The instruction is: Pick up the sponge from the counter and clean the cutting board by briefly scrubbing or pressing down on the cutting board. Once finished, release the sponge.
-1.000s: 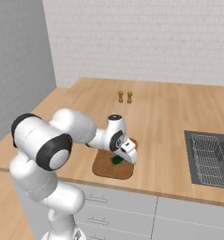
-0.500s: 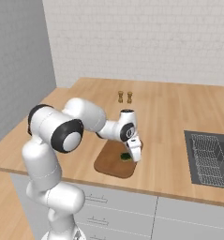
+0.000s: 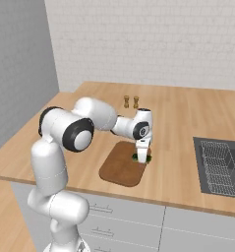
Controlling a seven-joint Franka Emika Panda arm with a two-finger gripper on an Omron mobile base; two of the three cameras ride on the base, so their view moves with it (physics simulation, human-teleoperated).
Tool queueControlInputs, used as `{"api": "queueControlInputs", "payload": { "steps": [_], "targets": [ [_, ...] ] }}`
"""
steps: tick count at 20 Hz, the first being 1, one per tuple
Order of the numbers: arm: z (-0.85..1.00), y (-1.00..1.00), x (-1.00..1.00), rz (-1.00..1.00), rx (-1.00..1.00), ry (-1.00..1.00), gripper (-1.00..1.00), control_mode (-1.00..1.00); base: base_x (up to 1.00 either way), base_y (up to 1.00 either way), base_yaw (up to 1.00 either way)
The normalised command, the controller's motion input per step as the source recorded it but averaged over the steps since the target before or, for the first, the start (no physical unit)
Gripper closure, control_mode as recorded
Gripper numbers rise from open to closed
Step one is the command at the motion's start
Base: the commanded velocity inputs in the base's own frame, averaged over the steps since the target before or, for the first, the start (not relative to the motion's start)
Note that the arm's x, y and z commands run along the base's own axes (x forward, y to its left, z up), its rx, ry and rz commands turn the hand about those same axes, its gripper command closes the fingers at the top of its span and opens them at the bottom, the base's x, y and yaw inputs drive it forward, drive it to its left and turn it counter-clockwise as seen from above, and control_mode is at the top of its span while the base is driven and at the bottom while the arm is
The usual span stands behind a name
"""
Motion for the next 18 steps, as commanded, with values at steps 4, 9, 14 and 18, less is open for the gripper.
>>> {"api": "queueControlInputs", "payload": {
  "steps": [4, 9, 14, 18],
  "targets": [
    [-0.08, -0.13, 0.03, -0.27, -0.07, -0.25, 1.00, -1.00, 0.00, 0.00, 0.00],
    [-0.20, 0.00, 0.00, -0.23, -0.11, -0.13, 1.00, -1.00, 0.00, 0.00, 0.00],
    [-0.33, -0.09, 0.07, -0.09, -0.09, 0.02, 1.00, -1.00, 0.00, 0.00, 0.00],
    [-0.12, -0.04, 0.35, 0.00, 0.00, 0.04, 1.00, -1.00, 0.00, 0.00, 0.00]
  ]
}}
